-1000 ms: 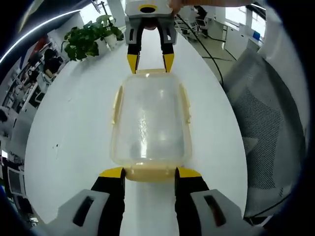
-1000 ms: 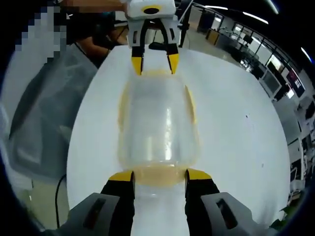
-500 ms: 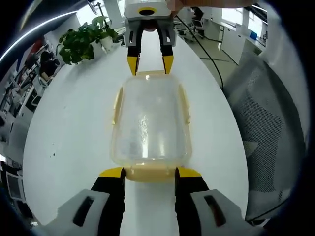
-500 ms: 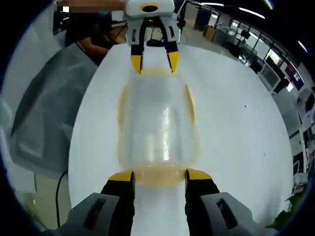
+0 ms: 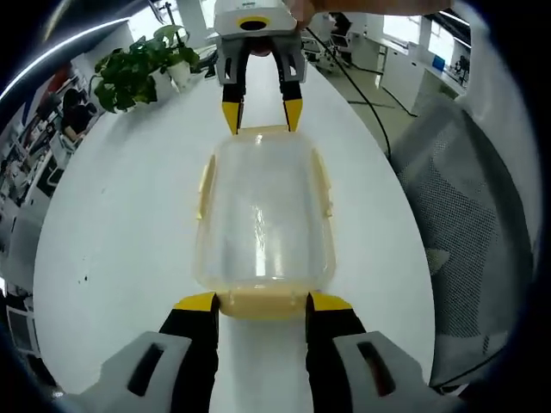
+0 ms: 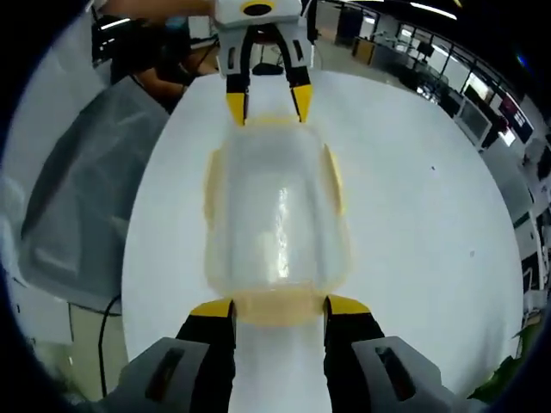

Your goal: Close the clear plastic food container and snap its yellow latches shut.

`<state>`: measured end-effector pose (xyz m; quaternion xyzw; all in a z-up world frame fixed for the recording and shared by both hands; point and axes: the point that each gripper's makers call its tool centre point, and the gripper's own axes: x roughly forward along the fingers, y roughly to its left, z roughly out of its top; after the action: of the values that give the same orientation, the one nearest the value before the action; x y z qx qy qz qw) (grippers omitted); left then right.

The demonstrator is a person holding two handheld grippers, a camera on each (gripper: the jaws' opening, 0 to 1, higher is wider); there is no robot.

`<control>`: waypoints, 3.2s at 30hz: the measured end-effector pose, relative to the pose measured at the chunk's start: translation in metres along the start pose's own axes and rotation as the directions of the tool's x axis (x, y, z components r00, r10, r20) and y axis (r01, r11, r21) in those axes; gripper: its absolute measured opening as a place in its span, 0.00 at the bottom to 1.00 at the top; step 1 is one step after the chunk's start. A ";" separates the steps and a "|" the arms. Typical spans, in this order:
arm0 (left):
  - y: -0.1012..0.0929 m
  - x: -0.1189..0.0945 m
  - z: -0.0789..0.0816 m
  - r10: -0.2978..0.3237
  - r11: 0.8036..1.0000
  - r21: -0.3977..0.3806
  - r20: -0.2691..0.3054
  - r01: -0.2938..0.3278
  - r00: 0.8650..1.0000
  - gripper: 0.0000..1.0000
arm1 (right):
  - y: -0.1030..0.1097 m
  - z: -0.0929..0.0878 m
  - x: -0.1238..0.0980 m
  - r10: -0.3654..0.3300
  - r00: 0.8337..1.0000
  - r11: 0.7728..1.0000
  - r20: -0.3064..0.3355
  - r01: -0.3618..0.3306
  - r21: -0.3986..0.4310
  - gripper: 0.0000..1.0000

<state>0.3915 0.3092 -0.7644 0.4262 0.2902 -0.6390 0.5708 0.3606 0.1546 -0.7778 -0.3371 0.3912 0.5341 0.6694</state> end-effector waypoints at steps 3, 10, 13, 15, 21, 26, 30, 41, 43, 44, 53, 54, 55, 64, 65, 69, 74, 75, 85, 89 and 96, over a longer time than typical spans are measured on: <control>0.000 0.002 -0.001 -0.007 1.000 -0.004 -0.003 0.007 1.000 0.39 | 0.000 0.000 0.001 0.004 1.000 1.000 0.009 -0.005 0.010 0.39; 0.001 0.006 -0.003 -0.021 1.000 -0.010 -0.002 0.021 1.000 0.39 | 0.000 -0.001 0.001 0.012 1.000 1.000 0.012 -0.013 0.014 0.39; 0.001 0.008 -0.005 -0.024 1.000 -0.014 -0.001 0.024 1.000 0.39 | 0.000 -0.001 0.001 0.012 1.000 1.000 0.013 -0.012 0.014 0.39; 0.000 0.009 -0.005 -0.026 1.000 -0.014 -0.002 0.026 1.000 0.39 | 0.000 -0.001 0.001 0.010 1.000 1.000 0.013 -0.010 0.012 0.39; 0.000 0.009 -0.006 -0.037 0.999 -0.021 0.006 0.037 0.999 0.39 | 0.001 0.000 0.001 0.010 1.000 1.000 0.010 -0.010 0.011 0.39; -0.001 0.009 -0.006 -0.037 0.999 -0.018 0.011 0.037 0.999 0.39 | 0.001 0.000 0.002 0.008 1.000 1.000 0.007 -0.008 0.011 0.39; -0.005 0.012 -0.008 -0.047 0.999 -0.014 0.018 0.047 0.999 0.40 | 0.000 -0.002 0.004 -0.010 1.000 1.000 -0.003 0.010 -0.014 0.40; -0.013 0.015 -0.016 -0.018 0.999 -0.048 0.024 0.019 1.000 0.49 | 0.000 -0.006 -0.004 -0.032 0.999 0.999 -0.005 0.032 0.043 0.43; -0.011 0.011 -0.013 -0.007 0.997 -0.082 0.042 0.011 0.999 0.49 | 0.000 -0.007 -0.007 -0.043 0.999 0.997 0.000 0.043 0.067 0.43; -0.008 0.007 -0.013 0.009 0.995 -0.105 0.048 -0.004 0.999 0.49 | -0.001 -0.003 -0.010 -0.056 0.998 0.992 0.031 0.052 0.116 0.43; -0.003 -0.005 -0.008 0.103 0.966 -0.247 0.092 -0.077 0.990 0.49 | 0.004 0.013 -0.021 -0.089 0.992 0.954 0.089 0.059 0.295 0.47; -0.004 -0.007 -0.007 0.113 0.956 -0.282 0.110 -0.078 0.987 0.49 | 0.005 0.014 -0.020 -0.095 0.992 0.949 0.083 0.066 0.307 0.47; -0.004 -0.009 -0.007 0.116 0.951 -0.301 0.120 -0.075 0.986 0.49 | 0.005 0.014 -0.019 -0.101 0.992 0.944 0.078 0.070 0.324 0.47; 0.003 -0.020 0.002 0.209 0.822 -0.562 0.155 -0.088 0.966 0.49 | -0.004 0.012 -0.015 -0.205 0.978 0.857 0.021 0.169 0.487 0.46; 0.005 -0.019 0.000 0.224 0.807 -0.581 0.137 -0.105 0.965 0.49 | -0.002 0.013 -0.013 -0.203 0.979 0.856 0.017 0.169 0.489 0.46; 0.005 -0.014 0.001 0.244 0.767 -0.628 0.101 -0.128 0.965 0.49 | -0.004 0.012 -0.011 -0.223 0.975 0.800 0.017 0.173 0.575 0.47; 0.004 -0.008 -0.001 0.266 0.687 -0.710 0.052 -0.152 0.963 0.46 | -0.006 0.013 -0.010 -0.240 0.970 0.725 0.031 0.157 0.671 0.47; 0.004 -0.007 -0.001 0.269 0.680 -0.717 0.049 -0.154 0.962 0.46 | -0.007 0.014 -0.010 -0.244 0.969 0.710 0.038 0.152 0.687 0.47; -0.004 0.003 0.002 0.237 0.546 -0.834 0.057 -0.084 0.970 0.46 | -0.007 0.010 -0.001 -0.260 0.961 0.534 0.096 0.061 0.843 0.47; -0.007 0.008 0.002 0.225 0.519 -0.852 0.062 -0.066 0.972 0.45 | -0.006 0.007 0.003 -0.252 0.963 0.521 0.095 0.052 0.852 0.47; -0.008 0.012 0.006 0.214 0.473 -0.881 0.098 -0.015 0.972 0.43 | -0.006 0.009 0.007 -0.239 0.965 0.467 0.110 0.015 0.884 0.49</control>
<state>0.3825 0.2999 -0.7736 0.0299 0.4882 -0.4003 0.7749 0.3685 0.1640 -0.7797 0.0849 0.5065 0.2407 0.8236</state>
